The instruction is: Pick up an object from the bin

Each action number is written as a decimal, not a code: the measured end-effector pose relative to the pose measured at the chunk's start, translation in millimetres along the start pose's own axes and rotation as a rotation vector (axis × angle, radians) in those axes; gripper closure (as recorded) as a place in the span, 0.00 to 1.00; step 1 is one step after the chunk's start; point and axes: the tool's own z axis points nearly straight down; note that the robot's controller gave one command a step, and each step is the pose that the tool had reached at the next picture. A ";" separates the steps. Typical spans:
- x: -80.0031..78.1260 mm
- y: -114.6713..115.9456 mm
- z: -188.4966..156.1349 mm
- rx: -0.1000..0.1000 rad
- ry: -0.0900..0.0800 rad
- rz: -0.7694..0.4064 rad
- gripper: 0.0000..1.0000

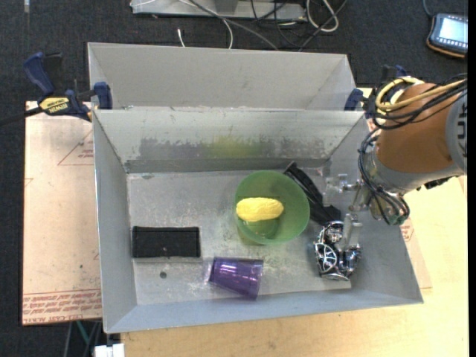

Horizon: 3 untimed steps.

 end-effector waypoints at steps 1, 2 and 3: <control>0.0 0.0 0.0 0.000 0.000 0.000 0.00; -32.0 10.5 59.6 0.001 -0.010 -0.093 0.00; -25.7 13.7 56.0 0.002 -0.021 -0.105 1.00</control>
Offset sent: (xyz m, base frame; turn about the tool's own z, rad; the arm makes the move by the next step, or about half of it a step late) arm 0.0284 0.0103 -0.0620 -0.0965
